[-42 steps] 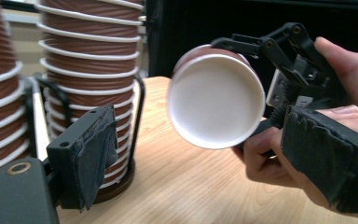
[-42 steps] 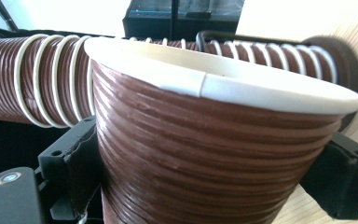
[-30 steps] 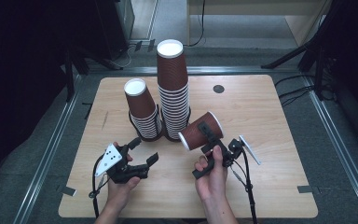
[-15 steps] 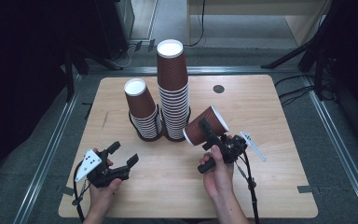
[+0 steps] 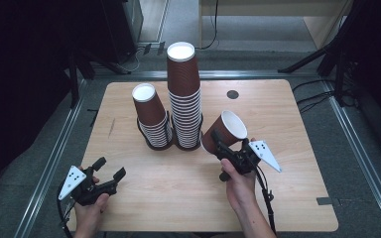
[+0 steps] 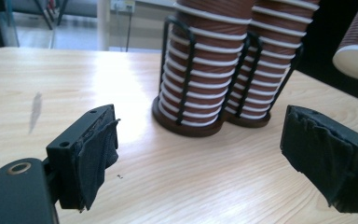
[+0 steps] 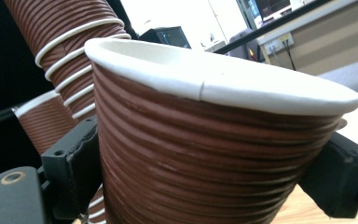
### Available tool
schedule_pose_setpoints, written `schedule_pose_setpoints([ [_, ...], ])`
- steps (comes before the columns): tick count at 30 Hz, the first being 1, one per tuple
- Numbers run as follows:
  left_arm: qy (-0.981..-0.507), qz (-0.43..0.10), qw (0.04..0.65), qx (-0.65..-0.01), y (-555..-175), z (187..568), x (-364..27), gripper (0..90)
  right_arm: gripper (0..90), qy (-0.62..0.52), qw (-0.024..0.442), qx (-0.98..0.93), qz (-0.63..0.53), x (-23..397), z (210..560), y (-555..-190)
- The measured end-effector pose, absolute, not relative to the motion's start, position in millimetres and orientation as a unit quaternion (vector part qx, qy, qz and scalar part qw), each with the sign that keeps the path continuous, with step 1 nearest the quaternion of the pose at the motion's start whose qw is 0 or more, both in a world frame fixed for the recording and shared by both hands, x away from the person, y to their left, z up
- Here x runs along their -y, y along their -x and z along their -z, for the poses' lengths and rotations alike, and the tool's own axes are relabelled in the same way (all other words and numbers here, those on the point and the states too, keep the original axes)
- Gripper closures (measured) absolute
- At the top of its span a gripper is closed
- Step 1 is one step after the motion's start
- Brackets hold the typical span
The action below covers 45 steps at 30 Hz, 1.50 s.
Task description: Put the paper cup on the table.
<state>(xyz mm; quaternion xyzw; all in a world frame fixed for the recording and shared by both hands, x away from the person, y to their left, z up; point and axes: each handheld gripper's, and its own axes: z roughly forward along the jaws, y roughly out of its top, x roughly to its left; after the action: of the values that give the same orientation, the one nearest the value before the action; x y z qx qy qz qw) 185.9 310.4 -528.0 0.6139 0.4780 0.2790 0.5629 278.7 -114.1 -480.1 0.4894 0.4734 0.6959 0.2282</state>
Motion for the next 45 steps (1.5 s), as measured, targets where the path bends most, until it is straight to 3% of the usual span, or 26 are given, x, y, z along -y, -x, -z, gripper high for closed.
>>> schedule_pose_setpoints([
  [13, -0.608, -0.290, 0.547, -0.498, -180.1, 533.5, -324.9, 11.3, 12.0, -0.458, 0.352, -0.520, -0.629, 121.6, 480.9, -289.2],
  [26, -0.623, -0.288, 0.517, -0.510, -182.2, 544.6, -328.1, 11.4, 12.0, -0.459, 0.390, -0.531, -0.596, 136.9, 492.0, -314.6],
  [45, -0.613, -0.273, 0.534, -0.514, -183.2, 547.0, -331.8, 12.7, 12.0, -0.468, 0.433, -0.539, -0.551, 159.2, 510.5, -362.7],
])
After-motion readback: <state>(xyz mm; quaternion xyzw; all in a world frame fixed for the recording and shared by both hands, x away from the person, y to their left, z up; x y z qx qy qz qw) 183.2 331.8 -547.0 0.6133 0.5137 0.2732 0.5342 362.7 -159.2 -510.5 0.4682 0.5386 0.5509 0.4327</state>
